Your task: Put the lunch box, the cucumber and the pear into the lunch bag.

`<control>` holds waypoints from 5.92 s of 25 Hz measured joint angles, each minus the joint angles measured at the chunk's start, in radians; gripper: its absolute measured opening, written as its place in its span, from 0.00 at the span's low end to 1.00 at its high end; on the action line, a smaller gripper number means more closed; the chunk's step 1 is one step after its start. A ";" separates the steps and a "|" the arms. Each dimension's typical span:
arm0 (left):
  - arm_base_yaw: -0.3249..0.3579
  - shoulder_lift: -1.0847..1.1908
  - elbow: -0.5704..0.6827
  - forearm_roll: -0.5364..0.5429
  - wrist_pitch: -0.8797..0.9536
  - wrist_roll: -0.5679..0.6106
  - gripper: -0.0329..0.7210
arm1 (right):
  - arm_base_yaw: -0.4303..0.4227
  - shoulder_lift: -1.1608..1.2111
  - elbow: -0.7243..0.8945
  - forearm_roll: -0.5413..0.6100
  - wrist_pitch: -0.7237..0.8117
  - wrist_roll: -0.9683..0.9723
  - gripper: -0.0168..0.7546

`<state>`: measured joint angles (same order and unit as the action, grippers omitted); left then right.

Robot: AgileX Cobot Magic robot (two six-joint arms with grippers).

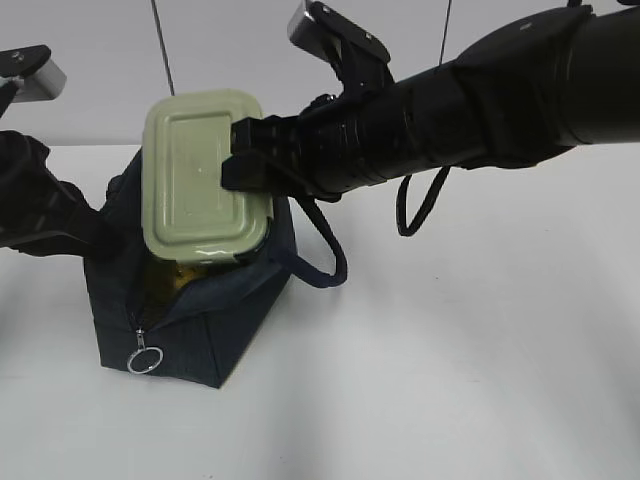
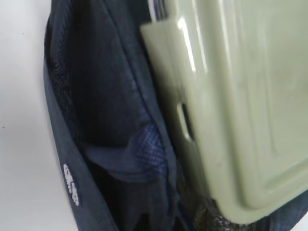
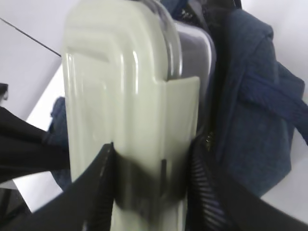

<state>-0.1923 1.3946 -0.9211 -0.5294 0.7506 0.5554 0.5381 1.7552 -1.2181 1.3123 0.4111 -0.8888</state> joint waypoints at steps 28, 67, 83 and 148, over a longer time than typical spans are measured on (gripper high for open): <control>0.000 0.000 0.000 -0.012 -0.004 0.000 0.05 | 0.000 0.124 -0.126 -0.432 0.046 0.527 0.40; 0.000 0.000 0.000 -0.013 -0.002 0.000 0.05 | 0.000 0.054 -0.287 -0.473 0.206 0.409 0.64; 0.000 0.000 0.000 -0.013 -0.002 0.000 0.05 | -0.006 0.105 -0.292 -0.924 0.335 0.831 0.64; -0.059 0.045 -0.139 -0.014 0.073 -0.007 0.47 | -0.033 -0.072 -0.125 -1.229 0.215 1.008 0.54</control>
<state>-0.2508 1.4392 -1.0598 -0.5433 0.8237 0.5484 0.5049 1.6834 -1.3429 0.0833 0.6263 0.1191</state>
